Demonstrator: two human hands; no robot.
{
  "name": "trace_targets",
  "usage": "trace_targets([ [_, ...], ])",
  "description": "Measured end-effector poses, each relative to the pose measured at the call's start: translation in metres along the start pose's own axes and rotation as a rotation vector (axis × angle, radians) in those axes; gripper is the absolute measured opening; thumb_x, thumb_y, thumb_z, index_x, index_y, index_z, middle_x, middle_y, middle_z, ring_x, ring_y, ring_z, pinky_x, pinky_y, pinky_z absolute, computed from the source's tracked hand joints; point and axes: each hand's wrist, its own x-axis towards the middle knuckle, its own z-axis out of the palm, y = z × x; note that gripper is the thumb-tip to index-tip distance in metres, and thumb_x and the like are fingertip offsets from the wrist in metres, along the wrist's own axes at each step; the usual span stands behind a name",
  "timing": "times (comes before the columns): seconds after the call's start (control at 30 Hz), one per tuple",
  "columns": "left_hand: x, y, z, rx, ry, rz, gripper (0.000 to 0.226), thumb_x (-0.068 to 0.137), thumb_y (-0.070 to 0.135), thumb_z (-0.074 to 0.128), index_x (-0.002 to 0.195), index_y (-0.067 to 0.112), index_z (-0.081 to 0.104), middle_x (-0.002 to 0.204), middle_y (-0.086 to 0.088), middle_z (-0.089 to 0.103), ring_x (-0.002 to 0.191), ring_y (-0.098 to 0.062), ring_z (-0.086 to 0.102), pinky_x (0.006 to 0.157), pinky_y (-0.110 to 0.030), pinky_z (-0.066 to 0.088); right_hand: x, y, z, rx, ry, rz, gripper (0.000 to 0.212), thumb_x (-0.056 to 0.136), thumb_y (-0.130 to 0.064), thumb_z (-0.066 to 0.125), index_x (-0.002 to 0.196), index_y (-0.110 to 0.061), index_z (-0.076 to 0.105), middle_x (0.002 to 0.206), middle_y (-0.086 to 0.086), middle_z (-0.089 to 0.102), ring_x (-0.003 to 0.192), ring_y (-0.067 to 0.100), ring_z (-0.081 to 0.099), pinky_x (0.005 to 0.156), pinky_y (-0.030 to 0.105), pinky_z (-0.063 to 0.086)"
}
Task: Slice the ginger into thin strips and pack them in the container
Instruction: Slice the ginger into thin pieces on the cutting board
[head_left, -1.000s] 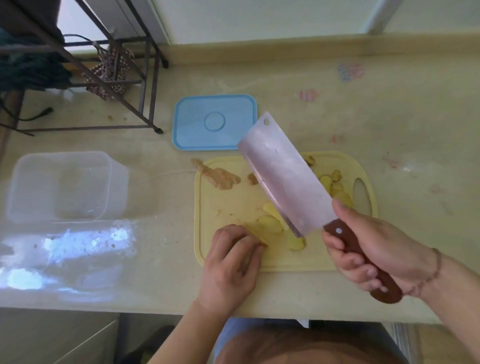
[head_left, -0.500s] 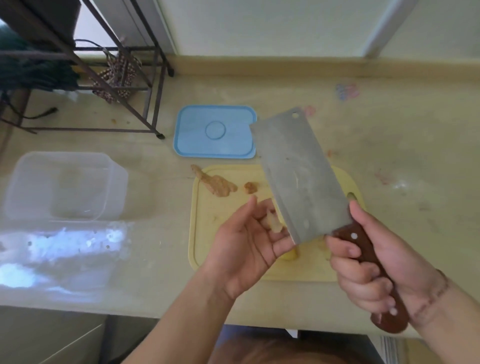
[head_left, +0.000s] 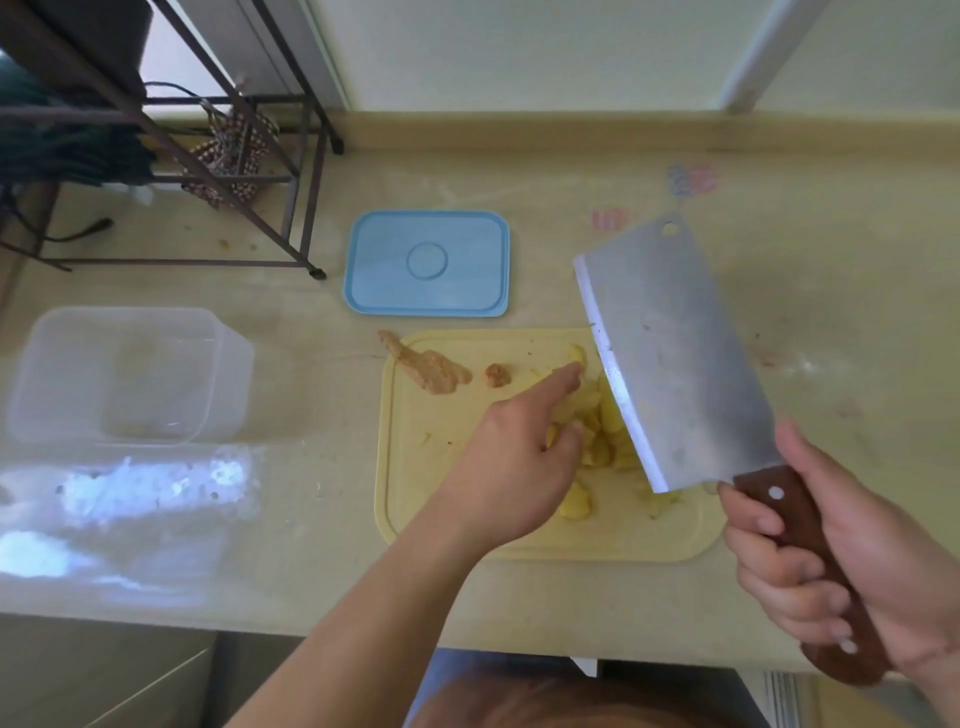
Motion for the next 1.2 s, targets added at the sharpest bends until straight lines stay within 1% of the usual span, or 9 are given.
trace_targets([
  [0.07,-0.008,-0.004,-0.005,-0.008,0.014,0.068,0.056,0.100,0.012,0.045,0.152,0.032,0.038,0.144,0.018,0.052,0.106,0.019,0.050,0.097,-0.005,0.036,-0.006,0.002,0.012,-0.098,0.101,-0.027,0.070,0.060,-0.076,0.062,0.060,-0.010,0.038,0.048,0.003,0.020,0.034,0.005,0.018,0.035,0.015,0.028],
  [0.13,-0.017,-0.016,-0.011,-0.081,0.095,0.139,0.055,0.097,0.008,0.043,0.148,0.028,0.045,0.143,0.018,0.054,0.127,0.013,0.046,0.105,-0.011,0.036,-0.008,0.006,0.021,-0.202,0.154,-0.038,0.071,0.056,-0.079,0.060,0.059,-0.011,0.040,0.050,0.005,0.020,0.036,0.006,0.017,0.037,0.015,0.028],
  [0.2,-0.028,-0.039,-0.013,-0.058,0.320,0.201,0.045,0.095,0.010,0.050,0.137,0.019,0.058,0.132,0.011,0.062,0.126,-0.001,0.055,0.104,-0.022,0.044,-0.007,0.012,0.033,-0.393,0.193,-0.022,0.072,0.056,-0.083,0.054,0.060,-0.013,0.041,0.052,0.007,0.022,0.037,0.009,0.017,0.039,0.015,0.026],
  [0.3,-0.047,-0.072,-0.007,0.110,0.653,0.276,0.025,0.089,0.019,0.065,0.111,0.008,0.069,0.111,0.000,0.066,0.107,-0.014,0.063,0.090,-0.036,0.053,-0.001,0.026,0.052,-0.774,0.209,-0.078,0.070,0.065,-0.086,0.041,0.062,-0.016,0.039,0.053,0.004,0.026,0.041,0.016,0.021,0.041,0.021,0.020],
  [0.4,-0.061,-0.093,0.010,0.243,0.609,0.422,0.025,0.084,0.020,0.074,0.102,0.004,0.069,0.106,-0.004,0.061,0.100,-0.022,0.063,0.087,-0.035,0.054,0.011,0.046,0.059,-1.142,0.230,-0.255,0.073,0.073,-0.085,0.028,0.064,-0.013,0.036,0.049,-0.004,0.031,0.044,0.007,0.028,0.046,0.021,0.027],
  [0.5,-0.064,-0.101,0.022,0.287,0.547,0.456,0.023,0.082,0.015,0.079,0.101,0.003,0.072,0.106,-0.006,0.064,0.098,-0.026,0.063,0.087,-0.037,0.053,0.017,0.061,0.061,-1.324,0.286,-0.336,0.070,0.083,-0.076,0.024,0.060,-0.011,0.036,0.049,-0.003,0.040,0.049,0.010,0.039,0.051,0.020,0.032],
  [0.73,-0.058,-0.103,0.028,0.291,0.620,0.476,0.020,0.097,0.018,0.064,0.093,0.002,0.076,0.105,-0.001,0.064,0.094,-0.022,0.061,0.091,-0.022,0.045,0.016,0.075,0.054,-1.438,0.362,-0.384,0.071,0.077,-0.082,0.020,0.055,-0.016,0.035,0.054,-0.001,0.045,0.056,0.010,0.045,0.059,0.023,0.036],
  [0.93,-0.059,-0.107,0.029,0.296,0.631,0.487,0.019,0.097,0.014,0.064,0.090,0.003,0.077,0.099,-0.007,0.069,0.093,-0.024,0.063,0.089,-0.023,0.045,0.014,0.071,0.060,-1.443,0.359,-0.396,0.068,0.075,-0.083,0.019,0.055,-0.021,0.039,0.054,-0.009,0.049,0.054,0.009,0.046,0.054,0.018,0.035],
  [1.2,-0.059,-0.108,0.029,0.283,0.628,0.519,0.010,0.093,0.009,0.069,0.093,0.003,0.078,0.102,-0.007,0.070,0.096,-0.026,0.064,0.088,-0.029,0.050,0.015,0.072,0.064,-1.477,0.375,-0.386,0.073,0.074,-0.082,0.013,0.055,-0.015,0.036,0.054,-0.006,0.048,0.054,0.011,0.046,0.057,0.026,0.037],
])
